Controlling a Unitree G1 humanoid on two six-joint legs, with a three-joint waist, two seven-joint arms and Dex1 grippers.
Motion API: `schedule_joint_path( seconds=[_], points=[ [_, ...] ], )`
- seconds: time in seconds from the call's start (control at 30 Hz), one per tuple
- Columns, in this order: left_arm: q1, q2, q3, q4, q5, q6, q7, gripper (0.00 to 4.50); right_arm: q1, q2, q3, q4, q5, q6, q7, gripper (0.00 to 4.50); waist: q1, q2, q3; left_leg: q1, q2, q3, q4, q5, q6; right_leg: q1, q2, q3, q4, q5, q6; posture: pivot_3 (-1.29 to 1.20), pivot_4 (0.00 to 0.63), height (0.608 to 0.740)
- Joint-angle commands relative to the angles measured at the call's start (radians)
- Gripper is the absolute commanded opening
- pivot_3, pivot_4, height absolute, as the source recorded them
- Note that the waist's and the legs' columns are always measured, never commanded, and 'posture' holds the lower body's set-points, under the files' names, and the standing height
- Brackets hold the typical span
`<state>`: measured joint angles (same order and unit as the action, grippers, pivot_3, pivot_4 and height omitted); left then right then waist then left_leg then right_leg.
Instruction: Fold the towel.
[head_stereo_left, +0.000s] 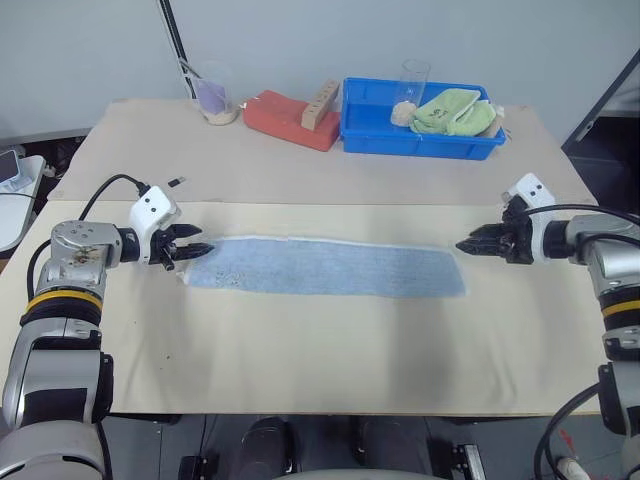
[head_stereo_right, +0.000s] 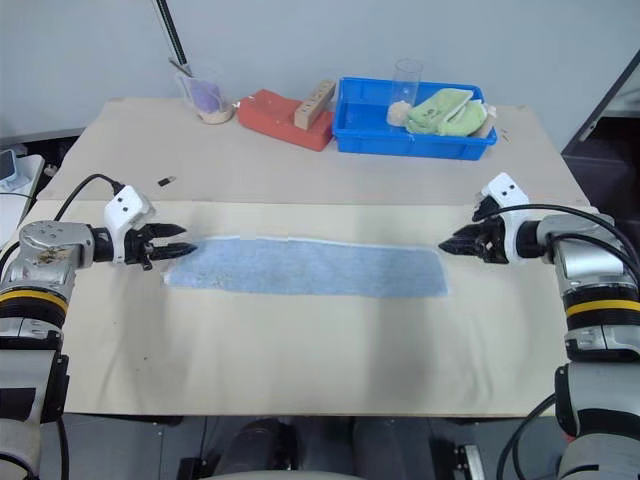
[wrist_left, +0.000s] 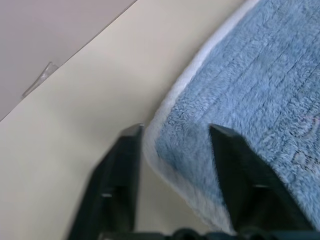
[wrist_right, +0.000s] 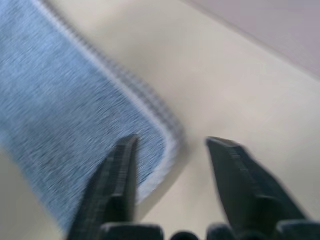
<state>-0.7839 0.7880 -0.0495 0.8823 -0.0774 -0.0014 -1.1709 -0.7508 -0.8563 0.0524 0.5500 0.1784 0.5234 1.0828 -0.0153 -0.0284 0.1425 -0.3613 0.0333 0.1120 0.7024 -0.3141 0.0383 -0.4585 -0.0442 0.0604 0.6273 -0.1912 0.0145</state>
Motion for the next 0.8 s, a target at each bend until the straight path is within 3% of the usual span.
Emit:
schedule_joint_path(
  seconds=[0.03,0.07,0.17,0.33,0.53,0.63,0.8],
  points=[
    [0.009,0.041,0.041,-0.038,-0.008,-0.026,0.001,4.49,0.018,-0.016,-0.097,-0.068,0.028,-0.017,-0.055,4.05,0.000,0.000,0.000,0.000,0.000,0.000,0.000,0.000,0.000,0.000,0.000,0.000,0.000,0.000,0.000,0.00,0.150,0.717],
    [0.019,0.050,0.056,-0.062,-0.023,-0.026,-0.003,4.50,0.043,-0.020,-0.123,-0.107,0.044,-0.007,-0.063,4.37,0.000,0.000,0.000,0.000,0.000,0.000,0.000,0.000,0.000,0.000,0.000,0.000,0.000,0.000,0.000,0.00,0.150,0.717],
    [0.071,0.069,0.108,-0.191,-0.087,0.002,-0.040,4.50,0.144,-0.017,-0.203,-0.254,0.091,0.022,-0.093,4.44,0.001,0.000,0.000,-0.002,0.001,-0.001,0.000,0.000,0.000,-0.001,0.000,-0.001,0.001,0.000,0.000,0.00,0.150,0.717],
    [0.306,0.068,0.212,-0.693,-0.306,0.208,-0.081,4.50,0.430,0.049,-0.349,-0.610,0.161,0.066,-0.214,4.44,0.003,0.001,-0.001,-0.005,0.004,-0.004,0.000,0.000,0.000,-0.002,-0.001,-0.002,0.004,0.001,0.001,0.00,0.150,0.717],
    [0.541,0.039,0.191,-1.161,-0.495,0.353,-0.083,4.50,0.620,0.166,-0.378,-0.762,0.163,0.095,-0.366,4.44,0.003,0.000,-0.001,-0.004,0.002,-0.004,0.002,0.000,0.000,0.000,-0.002,-0.001,0.000,0.001,0.003,0.00,0.150,0.717],
    [0.571,0.010,0.150,-1.259,-0.524,0.361,-0.081,4.50,0.630,0.219,-0.356,-0.745,0.151,0.095,-0.432,4.44,0.004,0.000,-0.001,-0.001,0.001,-0.004,0.002,0.000,0.000,0.002,-0.002,0.000,0.000,0.001,0.003,0.00,0.150,0.717],
    [0.550,0.000,0.097,-1.261,-0.496,0.326,-0.101,4.50,0.597,0.281,-0.333,-0.697,0.163,0.131,-0.503,4.44,0.000,0.000,-0.001,0.003,0.000,-0.003,0.002,0.001,-0.001,0.003,0.001,0.003,0.002,0.000,0.003,0.00,0.150,0.717]
  ],
)
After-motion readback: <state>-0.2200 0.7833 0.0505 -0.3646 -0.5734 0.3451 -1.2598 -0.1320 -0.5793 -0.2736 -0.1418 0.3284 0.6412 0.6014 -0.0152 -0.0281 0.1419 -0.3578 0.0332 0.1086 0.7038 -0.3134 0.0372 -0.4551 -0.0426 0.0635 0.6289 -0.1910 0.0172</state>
